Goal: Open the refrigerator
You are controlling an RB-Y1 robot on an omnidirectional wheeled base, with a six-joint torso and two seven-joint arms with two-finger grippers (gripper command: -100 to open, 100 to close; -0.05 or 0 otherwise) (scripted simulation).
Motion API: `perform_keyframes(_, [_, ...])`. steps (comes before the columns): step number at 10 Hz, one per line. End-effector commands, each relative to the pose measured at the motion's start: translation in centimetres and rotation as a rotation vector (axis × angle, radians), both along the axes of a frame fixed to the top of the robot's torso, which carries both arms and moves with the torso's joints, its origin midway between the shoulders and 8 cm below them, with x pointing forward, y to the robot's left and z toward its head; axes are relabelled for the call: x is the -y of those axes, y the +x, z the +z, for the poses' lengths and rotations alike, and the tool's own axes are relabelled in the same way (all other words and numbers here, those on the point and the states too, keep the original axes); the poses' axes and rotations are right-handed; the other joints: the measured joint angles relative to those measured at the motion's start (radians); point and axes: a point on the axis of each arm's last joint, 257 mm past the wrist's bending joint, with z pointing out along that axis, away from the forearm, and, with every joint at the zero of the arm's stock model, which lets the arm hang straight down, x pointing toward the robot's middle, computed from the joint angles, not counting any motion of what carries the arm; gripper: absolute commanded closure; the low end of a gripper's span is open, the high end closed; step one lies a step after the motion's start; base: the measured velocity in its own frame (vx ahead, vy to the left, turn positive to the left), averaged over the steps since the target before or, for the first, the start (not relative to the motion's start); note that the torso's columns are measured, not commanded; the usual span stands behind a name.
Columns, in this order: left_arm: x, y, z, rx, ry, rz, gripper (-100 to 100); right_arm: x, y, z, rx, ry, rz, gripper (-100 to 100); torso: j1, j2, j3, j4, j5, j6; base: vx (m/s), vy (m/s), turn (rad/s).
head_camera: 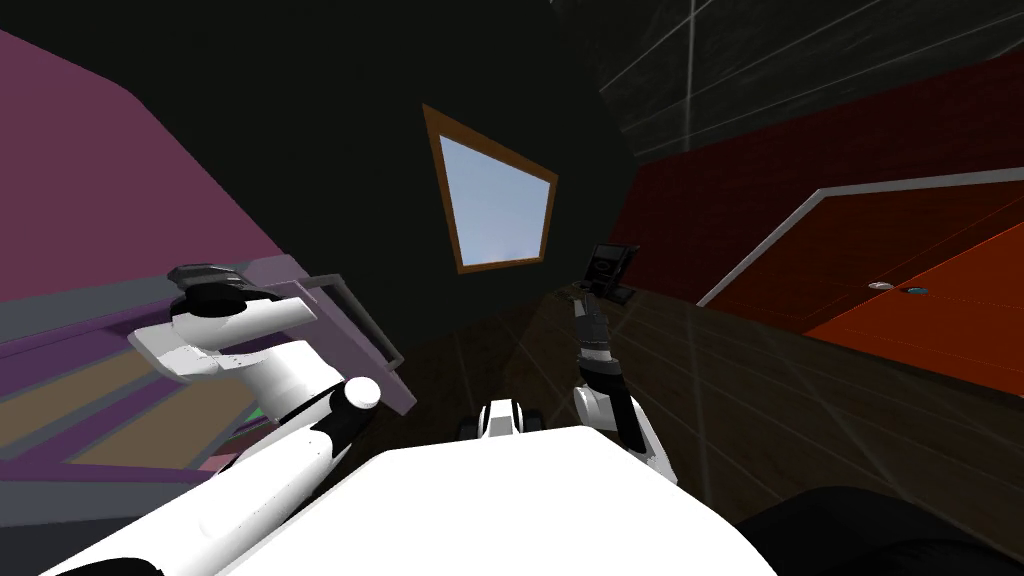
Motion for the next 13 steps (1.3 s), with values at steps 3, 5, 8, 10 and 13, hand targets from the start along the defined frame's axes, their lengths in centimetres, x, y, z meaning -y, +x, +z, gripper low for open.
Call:
perform_keyframes(3, [0.5, 1.8, 0.5, -0.004, -0.03, -0.031, -100, 0.0, 0.0, 0.0, 0.0, 0.0, 0.0, 0, 0.009, 0.009, 0.006, 0.002, 0.003, -0.002, -0.122, 0.103, -0.033])
perform_keyframes(5, [1.0, 3.1, 0.7, -0.012, -0.052, -0.058, -100, 0.0, 0.0, 0.0, 0.0, -0.001, 0.0, 0, 0.003, -0.001, 0.0, -0.001, 0.001, -0.001, -0.15, 0.152, -0.031])
perform_keyframes(8, [2.0, 5.5, 1.0, -0.031, -0.089, -0.104, -100, 0.0, 0.0, 0.0, 0.0, 0.0, 0.0, 0, -0.002, -0.003, -0.002, -0.001, 0.0, -0.001, -0.163, 0.142, -0.04])
perform_keyframes(10, [2.6, 6.7, 1.1, -0.044, -0.108, -0.13, -100, 0.0, 0.0, 0.0, 0.0, -0.001, 0.0, 0, 0.0, -0.003, -0.002, -0.001, 0.001, -0.001, -0.142, 0.149, -0.032])
perform_keyframes(13, [3.8, 8.7, 1.4, -0.068, -0.139, -0.172, -100, 0.0, 0.0, 0.0, 0.0, -0.001, 0.0, 0, 0.002, -0.001, 0.0, -0.001, 0.001, -0.001, -0.165, 0.174, -0.039])
